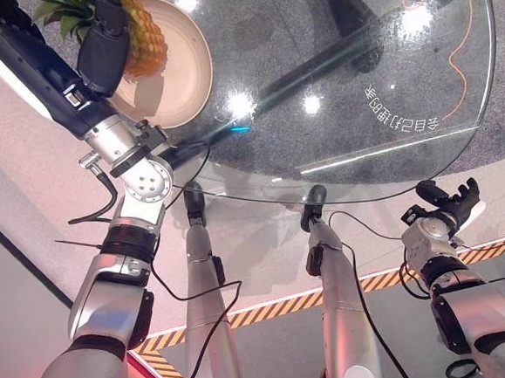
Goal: Pick up the fruit to the plate
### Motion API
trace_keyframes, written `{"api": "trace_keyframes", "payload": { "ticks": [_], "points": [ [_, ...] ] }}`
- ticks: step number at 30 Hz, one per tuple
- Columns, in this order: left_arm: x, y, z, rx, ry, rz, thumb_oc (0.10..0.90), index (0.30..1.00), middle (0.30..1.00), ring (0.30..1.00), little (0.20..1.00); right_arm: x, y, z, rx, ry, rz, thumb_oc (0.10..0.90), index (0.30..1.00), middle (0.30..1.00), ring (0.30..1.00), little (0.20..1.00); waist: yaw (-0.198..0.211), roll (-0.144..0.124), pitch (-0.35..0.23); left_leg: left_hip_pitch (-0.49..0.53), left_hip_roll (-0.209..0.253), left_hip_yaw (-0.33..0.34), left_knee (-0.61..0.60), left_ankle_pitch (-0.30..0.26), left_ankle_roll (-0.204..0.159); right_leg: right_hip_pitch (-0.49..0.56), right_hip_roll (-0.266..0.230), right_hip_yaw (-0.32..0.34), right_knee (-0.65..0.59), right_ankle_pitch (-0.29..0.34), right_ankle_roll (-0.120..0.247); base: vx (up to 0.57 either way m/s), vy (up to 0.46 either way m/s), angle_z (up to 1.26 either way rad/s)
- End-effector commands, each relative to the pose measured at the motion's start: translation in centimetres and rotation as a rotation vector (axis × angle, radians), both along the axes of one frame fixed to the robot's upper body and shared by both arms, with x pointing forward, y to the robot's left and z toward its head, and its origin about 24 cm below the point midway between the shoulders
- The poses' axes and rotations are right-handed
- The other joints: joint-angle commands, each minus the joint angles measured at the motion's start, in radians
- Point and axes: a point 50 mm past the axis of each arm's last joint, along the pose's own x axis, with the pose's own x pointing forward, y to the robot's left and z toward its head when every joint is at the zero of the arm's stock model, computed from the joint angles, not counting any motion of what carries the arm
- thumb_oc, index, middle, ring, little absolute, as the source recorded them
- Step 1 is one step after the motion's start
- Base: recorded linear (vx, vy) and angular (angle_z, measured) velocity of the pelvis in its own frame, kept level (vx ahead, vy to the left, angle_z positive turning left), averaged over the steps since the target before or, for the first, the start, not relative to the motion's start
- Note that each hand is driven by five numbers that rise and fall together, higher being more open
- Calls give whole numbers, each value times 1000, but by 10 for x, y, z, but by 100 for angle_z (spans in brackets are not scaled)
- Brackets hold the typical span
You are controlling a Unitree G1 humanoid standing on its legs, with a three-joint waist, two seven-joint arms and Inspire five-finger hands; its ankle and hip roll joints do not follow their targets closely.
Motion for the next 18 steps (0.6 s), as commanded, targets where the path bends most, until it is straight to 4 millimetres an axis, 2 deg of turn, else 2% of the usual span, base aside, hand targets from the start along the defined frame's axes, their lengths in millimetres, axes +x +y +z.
{"api": "trace_keyframes", "payload": {
  "ticks": [1, 8, 18],
  "points": [
    [-22, -5, 35, 87, -241, -45, 800, 900, 900, 900, 900, -14, -17, 0, -40, -35, -89, 800, 900, 900, 900, 900, 32, -42, -23, -20, -27, -2, 193, -212, 38, 17, 39, -20, -25, 0, -3, 0, 0, 0],
    [-25, -8, 33, 149, -226, -47, 800, 900, 900, 900, 900, -17, -19, -2, -33, -40, -105, 800, 900, 900, 900, 900, 40, -36, -23, -16, -33, -4, 188, -210, 39, 23, 35, -25, -32, 6, 0, -4, -1, 1],
    [-34, -11, 19, 166, -234, -96, 800, 900, 900, 900, 900, -20, -20, -3, -31, -43, -116, 800, 900, 900, 900, 900, 56, -27, -23, -13, -37, -12, 190, -210, 42, 27, 25, -35, -24, 3, 1, 1, -1, 0]
  ]
}}
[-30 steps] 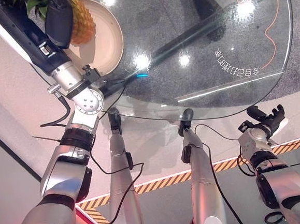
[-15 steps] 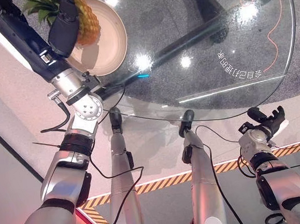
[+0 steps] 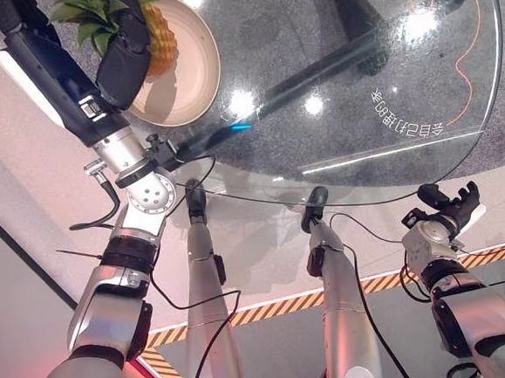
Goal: Pick up the fruit to the plate
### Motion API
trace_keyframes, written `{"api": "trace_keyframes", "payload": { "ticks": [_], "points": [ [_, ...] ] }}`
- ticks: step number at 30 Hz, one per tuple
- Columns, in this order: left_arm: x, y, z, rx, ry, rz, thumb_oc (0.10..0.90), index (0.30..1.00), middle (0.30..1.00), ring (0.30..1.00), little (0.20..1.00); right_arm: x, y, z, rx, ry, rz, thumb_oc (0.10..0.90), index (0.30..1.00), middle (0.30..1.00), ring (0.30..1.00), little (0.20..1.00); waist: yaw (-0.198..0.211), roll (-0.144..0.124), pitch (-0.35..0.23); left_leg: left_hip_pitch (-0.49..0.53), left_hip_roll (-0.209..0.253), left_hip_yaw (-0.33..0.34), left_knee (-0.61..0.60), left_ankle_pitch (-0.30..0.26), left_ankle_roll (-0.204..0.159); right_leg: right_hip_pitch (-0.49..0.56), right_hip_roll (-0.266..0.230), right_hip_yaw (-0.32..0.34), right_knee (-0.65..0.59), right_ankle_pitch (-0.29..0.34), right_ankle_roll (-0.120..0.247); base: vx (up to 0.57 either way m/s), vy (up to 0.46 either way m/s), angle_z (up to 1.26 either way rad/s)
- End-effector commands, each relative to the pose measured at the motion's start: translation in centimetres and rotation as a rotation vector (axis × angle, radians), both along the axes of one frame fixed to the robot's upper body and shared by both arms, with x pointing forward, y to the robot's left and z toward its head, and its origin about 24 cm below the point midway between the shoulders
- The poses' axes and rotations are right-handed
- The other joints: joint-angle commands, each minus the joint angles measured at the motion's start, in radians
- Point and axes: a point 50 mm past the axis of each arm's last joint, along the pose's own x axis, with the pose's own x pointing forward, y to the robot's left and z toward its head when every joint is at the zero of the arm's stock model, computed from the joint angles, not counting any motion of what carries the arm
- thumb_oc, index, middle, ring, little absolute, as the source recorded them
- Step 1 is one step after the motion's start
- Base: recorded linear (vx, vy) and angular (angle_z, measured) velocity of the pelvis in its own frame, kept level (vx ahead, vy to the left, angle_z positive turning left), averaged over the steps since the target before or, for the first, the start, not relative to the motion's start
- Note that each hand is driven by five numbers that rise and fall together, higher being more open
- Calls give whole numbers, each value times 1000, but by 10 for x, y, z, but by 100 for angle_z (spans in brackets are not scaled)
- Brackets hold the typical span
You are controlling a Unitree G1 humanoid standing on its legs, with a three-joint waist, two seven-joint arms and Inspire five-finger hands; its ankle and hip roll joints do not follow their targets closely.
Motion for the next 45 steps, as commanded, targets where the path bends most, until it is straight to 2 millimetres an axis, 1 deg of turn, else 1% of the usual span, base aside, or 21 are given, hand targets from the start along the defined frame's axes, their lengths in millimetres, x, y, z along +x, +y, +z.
{"api": "trace_keyframes", "payload": {
  "ticks": [1, 5, 7, 8, 12, 14, 15, 21, 22, 26, 29, 31, 35, 37, 38, 39, 41, 42, 43, 44, 45],
  "points": [
    [-24, -6, 37, 68, -260, -73, 800, 900, 900, 900, 900, -16, -20, 0, -32, -39, -118, 800, 900, 900, 900, 900, 42, -26, -23, -8, -36, 5, 185, -208, 43, 23, 26, -19, -38, 16, 3, 0, 0, 0],
    [-30, -8, 42, 79, -285, -96, 800, 900, 900, 900, 900, -18, -22, -1, -22, -40, -123, 800, 900, 900, 900, 900, 45, -25, -23, -12, -40, 2, 181, -199, 45, 21, 21, -24, -40, 23, 3, 0, 0, 0],
    [-31, -8, 41, 82, -288, -103, 800, 900, 900, 900, 900, -20, -22, -4, -22, -33, -124, 800, 900, 900, 900, 900, 48, -25, -23, -2, -38, 2, 182, -208, 45, 30, 22, -25, -38, 16, 5, 0, 0, 0],
    [-31, -8, 43, 85, -296, -106, 800, 900, 900, 900, 900, -19, -22, -3, -21, -38, -124, 800, 900, 900, 900, 900, 46, -26, -23, -11, -41, 1, 181, -199, 46, 23, 21, -25, -41, 24, 4, 0, 0, 0],
    [-36, -12, 46, 96, -316, -131, 800, 900, 900, 900, 900, -21, -20, -6, -17, -36, -125, 800, 900, 900, 900, 900, 50, -25, -23, -3, -41, -1, 187, -209, 47, 32, 21, -26, -36, 17, 5, 0, 0, 0],
    [-38, -13, 49, 101, -331, -141, 800, 900, 900, 900, 900, -20, -20, -5, -18, -40, -123, 800, 900, 900, 900, 900, 47, -25, -23, -10, -42, -2, 186, -201, 48, 23, 19, -26, -36, 24, 3, 0, 0, 0],
    [-38, -13, 48, 102, -329, -144, 800, 900, 900, 900, 900, -21, -20, -6, -20, -35, -122, 800, 900, 900, 900, 900, 48, -24, -23, -1, -40, -1, 188, -210, 47, 31, 21, -24, -34, 16, 5, 13, -6, 3],
    [-50, -19, 57, 141, -401, -180, 800, 900, 900, 900, 900, -23, -21, -8, -13, -37, -130, 800, 900, 900, 900, 900, 49, -24, -23, -1, -46, -3, 183, -200, 50, 36, 15, -26, -43, 28, 5, 2, -2, 1],
    [-53, -20, 57, 142, -412, -190, 800, 900, 900, 900, 900, -25, -20, -10, -13, -32, -130, 800, 900, 900, 900, 900, 52, -22, -23, 12, -45, -2, 185, -210, 49, 47, 17, -26, -40, 19, 6, 0, 0, 0],
    [-64, -19, 65, 157, -447, -184, 800, 900, 900, 900, 900, -31, -21, -17, -6, -37, -135, 800, 900, 900, 900, 900, 58, -22, -23, 37, -50, 0, 185, -218, 51, 76, 12, -29, -43, 16, 7, -6, -33, 1],
    [-68, -14, 69, 148, -443, -184, 800, 900, 900, 900, 900, -36, -23, -21, 1, -39, -139, 800, 900, 900, 900, 900, 63, -24, -23, 51, -50, -1, 189, -223, 52, 94, 8, -36, -44, 15, 9, -16, -62, 0],
    [-68, -6, 72, 113, -407, -195, 800, 900, 900, 900, 900, -39, -22, -25, 7, -36, -142, 800, 900, 900, 900, 900, 69, -23, -23, 76, -49, 0, 195, -233, 52, 121, 6, -39, -39, 5, 7, -23, -59, 3],
    [-65, 8, 70, 80, -349, -157, 800, 900, 900, 900, 900, -47, -23, -32, 7, -29, -150, 800, 900, 900, 900, 900, 74, -12, -23, 137, -46, 9, 194, -239, 50, 178, -3, -38, -30, -13, 7, -6, -8, 1],
    [-59, 20, 67, 24, -259, -170, 800, 900, 900, 900, 900, -52, -27, -36, -3, -19, -146, 800, 900, 900, 900, 900, 77, -4, -23, 176, -44, 18, 187, -240, 49, 215, -11, -38, -33, -20, 8, -7, 10, -2],
    [-53, 28, 62, -3, -188, -177, 800, 900, 900, 900, 900, -55, -28, -38, -11, -15, -137, 800, 900, 900, 900, 900, 78, 2, -23, 202, -44, 23, 180, -239, 47, 238, -14, -37, -37, -22, 10, 1, 44, -5],
    [-43, 39, 49, -39, -69, -192, 800, 900, 900, 900, 900, -57, -29, -40, -21, -7, -117, 800, 900, 900, 900, 900, 79, 11, -23, 242, -45, 31, 167, -235, 44, 275, -19, -32, -47, -23, 12, 9, 65, -7],
    [-32, 51, 31, -99, 56, -231, 800, 900, 900, 900, 900, -59, -28, -45, -1, -6, -64, 800, 900, 900, 900, 900, 79, 19, -23, 288, -46, 42, 146, -228, 42, 318, -23, -29, -64, -23, 15, 7, 87, -8],
    [-23, 60, 9, -135, 168, -262, 800, 900, 900, 900, 900, -60, -27, -51, 34, -19, 21, 800, 900, 900, 900, 900, 76, 27, -23, 322, -48, 52, 123, -211, 40, 350, -29, -24, -83, -12, 17, 12, 114, -9],
    [-19, 70, -12, -198, 251, -270, 800, 900, 900, 900, 900, -66, -26, -59, 54, -7, 90, 800, 900, 900, 900, 900, 76, 34, -23, 370, -49, 64, 91, -199, 39, 392, -32, -20, -104, -8, 19, 83, 149, -7],
    [-15, 84, -54, -289, 415, -281, 800, 900, 900, 900, 900, -80, -26, -77, 100, 40, 187, 800, 900, 900, 900, 900, 77, 44, -23, 461, -48, 81, 44, -188, 36, 476, -40, -15, -139, -4, 24, 102, 101, -2],
    [-14, 86, -63, -307, 458, -270, 800, 900, 900, 900, 900, -84, -25, -80, 111, 49, 206, 800, 900, 900, 900, 900, 77, 46, -23, 479, -47, 85, 34, -185, 36, 493, -40, -14, -148, -2, 25, 109, 76, 0]
  ]
}}
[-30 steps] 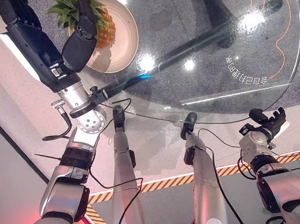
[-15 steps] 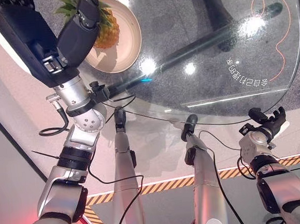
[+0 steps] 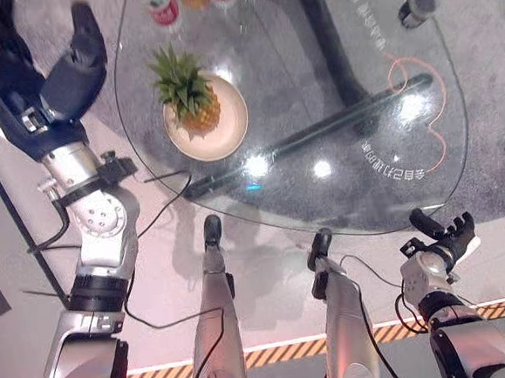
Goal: Pick up the fruit to the plate
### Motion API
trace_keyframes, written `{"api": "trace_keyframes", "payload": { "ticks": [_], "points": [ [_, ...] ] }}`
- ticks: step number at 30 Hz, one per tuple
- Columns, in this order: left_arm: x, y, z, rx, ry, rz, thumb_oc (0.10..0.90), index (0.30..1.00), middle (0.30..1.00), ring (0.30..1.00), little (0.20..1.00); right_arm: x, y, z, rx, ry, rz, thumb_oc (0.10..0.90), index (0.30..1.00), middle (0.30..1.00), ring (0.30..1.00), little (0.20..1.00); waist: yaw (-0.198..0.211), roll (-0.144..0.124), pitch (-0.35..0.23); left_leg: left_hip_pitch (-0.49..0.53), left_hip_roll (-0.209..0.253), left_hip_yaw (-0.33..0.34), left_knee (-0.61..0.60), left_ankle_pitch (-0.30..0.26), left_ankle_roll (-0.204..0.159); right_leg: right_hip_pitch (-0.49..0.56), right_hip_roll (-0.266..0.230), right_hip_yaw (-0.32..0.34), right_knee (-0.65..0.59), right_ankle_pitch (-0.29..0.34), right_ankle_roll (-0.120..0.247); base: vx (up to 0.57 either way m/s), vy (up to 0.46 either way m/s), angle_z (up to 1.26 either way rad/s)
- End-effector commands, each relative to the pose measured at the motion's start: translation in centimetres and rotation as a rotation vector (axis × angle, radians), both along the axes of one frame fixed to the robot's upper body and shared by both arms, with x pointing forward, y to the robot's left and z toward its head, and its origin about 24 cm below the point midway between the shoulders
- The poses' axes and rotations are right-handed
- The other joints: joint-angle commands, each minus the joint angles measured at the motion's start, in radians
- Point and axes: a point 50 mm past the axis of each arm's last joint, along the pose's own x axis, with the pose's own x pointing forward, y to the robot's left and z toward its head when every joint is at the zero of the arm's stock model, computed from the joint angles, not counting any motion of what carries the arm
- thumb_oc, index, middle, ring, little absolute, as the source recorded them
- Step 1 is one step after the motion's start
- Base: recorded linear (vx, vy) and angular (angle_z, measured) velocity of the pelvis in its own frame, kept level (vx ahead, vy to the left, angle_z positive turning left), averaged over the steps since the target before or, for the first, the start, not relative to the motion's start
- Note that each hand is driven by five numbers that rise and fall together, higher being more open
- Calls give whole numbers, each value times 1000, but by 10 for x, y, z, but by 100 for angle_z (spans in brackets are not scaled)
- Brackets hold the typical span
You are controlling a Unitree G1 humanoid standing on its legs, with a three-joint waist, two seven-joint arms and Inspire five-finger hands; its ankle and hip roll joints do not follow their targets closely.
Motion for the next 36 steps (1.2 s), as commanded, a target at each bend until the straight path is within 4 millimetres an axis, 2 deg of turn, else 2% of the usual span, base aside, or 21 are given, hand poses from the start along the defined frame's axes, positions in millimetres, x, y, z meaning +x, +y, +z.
{"api": "trace_keyframes", "payload": {
  "ticks": [1, 2, 3, 4, 5, 6, 10, 12, 13, 14, 17, 20, 25, 28, 36],
  "points": [
    [-1, 24, -27, -153, 82, -43, 800, 900, 900, 900, 900, -38, -27, -21, 11, 30, 131, 800, 900, 900, 900, 900, 11, 31, -30, 130, -26, 50, 36, -130, 25, 153, -8, -22, -127, 36, 6, 118, 57, -4],
    [-2, 35, -68, -252, 257, -75, 800, 900, 900, 900, 900, -54, -27, -35, 34, 82, 165, 800, 900, 900, 900, 900, 5, 31, -69, 176, -21, 62, -10, -108, 25, 199, -8, -25, -169, 54, 8, 188, 83, -4],
    [-6, 37, -99, -306, 382, -114, 800, 900, 900, 900, 900, -64, -26, -44, 45, 119, 181, 800, 900, 900, 900, 900, 1, 34, -95, 207, -17, 70, -41, -98, 23, 231, -5, -27, -194, 59, 9, 262, 107, -8],
    [-15, 41, -137, -367, 539, -137, 800, 900, 900, 900, 900, -76, -27, -53, 49, 165, 196, 800, 900, 900, 900, 900, -3, 40, -124, 249, -13, 77, -76, -92, 22, 272, 0, -29, -221, 61, 12, 262, 100, -4],
    [-25, 44, -160, -428, 618, -137, 800, 900, 900, 900, 900, -84, -28, -58, 52, 203, 209, 800, 900, 900, 900, 900, -6, 44, -149, 279, -11, 84, -102, -84, 23, 303, 3, -32, -245, 67, 12, 288, 116, -3],
    [-45, 46, -198, -533, 767, -154, 800, 900, 900, 900, 900, -95, -28, -66, 59, 266, 230, 800, 900, 900, 900, 900, -14, 49, -185, 315, -5, 95, -134, -65, 20, 339, 4, -33, -276, 82, 13, 263, 98, 0],
    [-102, 57, -261, -620, 1058, -56, 800, 900, 900, 900, 900, -131, -22, -90, 90, 454, 280, 800, 900, 900, 900, 900, -38, 54, -291, 415, 10, 119, -198, -45, 16, 424, 11, -34, -320, 94, 9, 312, 81, -5],
    [-130, 54, -285, -545, 1263, -50, 800, 900, 900, 900, 900, -151, -20, -100, 103, 553, 291, 800, 900, 900, 900, 900, -48, 60, -342, 456, 18, 131, -219, -40, 13, 462, 12, -33, -341, 101, 11, 325, 72, -5],
    [-152, 48, -304, -397, 1490, -79, 800, 900, 900, 900, 900, -164, -19, -106, 105, 642, 290, 800, 900, 900, 900, 900, -53, 65, -378, 484, 22, 141, -231, -42, 12, 486, 14, -37, -355, 105, 12, 254, 59, 0],
    [-154, 47, -305, -387, 1512, -83, 800, 900, 900, 900, 900, -165, -19, -107, 104, 651, 287, 800, 900, 900, 900, 900, -53, 65, -380, 488, 22, 141, -232, -42, 12, 490, 14, -39, -357, 106, 12, 217, 63, 0],
    [-201, 43, -328, -346, 1807, -115, 800, 900, 900, 900, 900, -177, -19, -113, 64, 836, 331, 800, 900, 900, 900, 900, -68, 75, -422, 536, 27, 159, -245, -51, 13, 527, 15, -42, -367, 104, 16, 160, 77, -2],
    [-224, 37, -337, -289, 1981, -204, 800, 900, 900, 900, 900, -191, -13, -120, 81, 976, 420, 800, 900, 900, 900, 900, -81, 80, -443, 570, 31, 169, -245, -64, 17, 550, 16, -29, -360, 90, 12, 142, 79, -13],
    [-236, 11, -348, -265, 2084, -352, 800, 900, 900, 900, 900, -212, -1, -130, 172, 1116, 491, 800, 900, 900, 900, 900, -83, 83, -460, 610, 36, 168, -245, -83, 21, 586, 20, -24, -359, 75, 9, 90, 26, -4],
    [-239, 5, -351, -242, 2109, -394, 800, 900, 900, 900, 900, -220, 6, -134, 204, 1181, 573, 800, 900, 900, 900, 900, -79, 83, -467, 621, 38, 162, -245, -89, 21, 600, 23, -25, -364, 72, 9, 69, 9, -1],
    [-238, -2, -353, -206, 2108, -416, 800, 900, 900, 900, 900, -219, 16, -137, 229, 1185, 624, 800, 900, 900, 900, 900, -77, 80, -473, 630, 44, 157, -245, -93, 20, 611, 28, -23, -371, 69, 7, 11, 0, 0]
  ]
}}
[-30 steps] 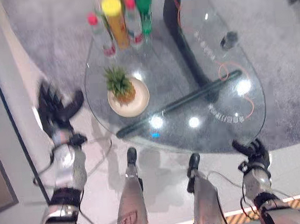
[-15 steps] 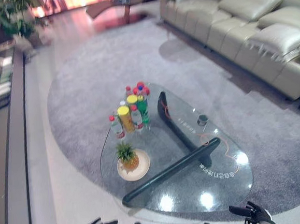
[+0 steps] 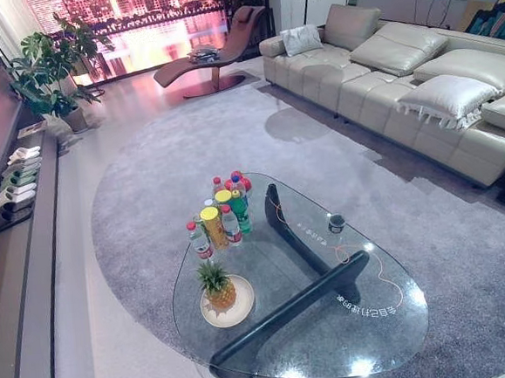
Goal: Pick up the fruit to the plate
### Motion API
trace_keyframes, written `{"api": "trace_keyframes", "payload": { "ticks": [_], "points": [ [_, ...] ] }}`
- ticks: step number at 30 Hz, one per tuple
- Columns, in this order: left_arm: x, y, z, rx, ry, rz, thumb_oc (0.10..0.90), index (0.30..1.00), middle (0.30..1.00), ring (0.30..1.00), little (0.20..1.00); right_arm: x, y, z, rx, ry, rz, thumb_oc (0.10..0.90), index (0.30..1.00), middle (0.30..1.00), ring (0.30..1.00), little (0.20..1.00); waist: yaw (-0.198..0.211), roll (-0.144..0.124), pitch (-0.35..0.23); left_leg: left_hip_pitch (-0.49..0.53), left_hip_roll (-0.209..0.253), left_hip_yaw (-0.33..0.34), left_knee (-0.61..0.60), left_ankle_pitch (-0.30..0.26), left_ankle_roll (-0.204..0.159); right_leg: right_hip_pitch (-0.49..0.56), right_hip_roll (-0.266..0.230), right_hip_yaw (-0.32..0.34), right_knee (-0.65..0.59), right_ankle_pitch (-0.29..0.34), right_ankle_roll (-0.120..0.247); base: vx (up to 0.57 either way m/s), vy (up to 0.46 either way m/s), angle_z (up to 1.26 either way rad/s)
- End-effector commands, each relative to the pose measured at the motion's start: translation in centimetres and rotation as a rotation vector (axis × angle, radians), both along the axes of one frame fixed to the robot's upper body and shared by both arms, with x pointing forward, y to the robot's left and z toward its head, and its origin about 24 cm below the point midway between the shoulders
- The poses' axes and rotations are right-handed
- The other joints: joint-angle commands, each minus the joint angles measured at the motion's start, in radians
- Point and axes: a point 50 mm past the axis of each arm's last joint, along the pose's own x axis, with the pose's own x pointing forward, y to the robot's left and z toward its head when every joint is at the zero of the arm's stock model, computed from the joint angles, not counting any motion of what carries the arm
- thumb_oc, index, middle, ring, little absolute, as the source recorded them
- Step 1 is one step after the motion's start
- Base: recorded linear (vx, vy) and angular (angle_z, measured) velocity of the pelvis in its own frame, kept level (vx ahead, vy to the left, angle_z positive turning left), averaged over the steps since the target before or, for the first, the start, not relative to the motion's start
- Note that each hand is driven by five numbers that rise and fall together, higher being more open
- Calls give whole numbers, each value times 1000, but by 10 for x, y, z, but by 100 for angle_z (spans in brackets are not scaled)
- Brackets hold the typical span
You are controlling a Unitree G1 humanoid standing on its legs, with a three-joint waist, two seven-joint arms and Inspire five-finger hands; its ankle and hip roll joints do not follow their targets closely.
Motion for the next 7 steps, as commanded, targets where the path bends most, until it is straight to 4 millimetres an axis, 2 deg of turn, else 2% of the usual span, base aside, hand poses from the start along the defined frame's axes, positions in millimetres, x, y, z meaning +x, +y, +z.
{"api": "trace_keyframes", "payload": {
  "ticks": [1, 7],
  "points": [
    [14, 0, 2, 3, -10, -47, 800, 900, 900, 900, 900, 32, -2, 4, -2, -41, 82, 800, 900, 900, 900, 900, -1, -5, 37, 41, 26, 21, 6, -48, 18, -9, -1, 5, 6, 29, -19, 0, 0, 0],
    [13, -2, 1, 13, -11, -52, 800, 900, 900, 900, 900, 33, 1, 3, 20, -36, 124, 800, 900, 900, 900, 900, 2, -5, 32, 39, 30, 25, 6, -48, 14, -12, -4, -1, 5, 31, -17, 0, 0, 0]
  ]
}}
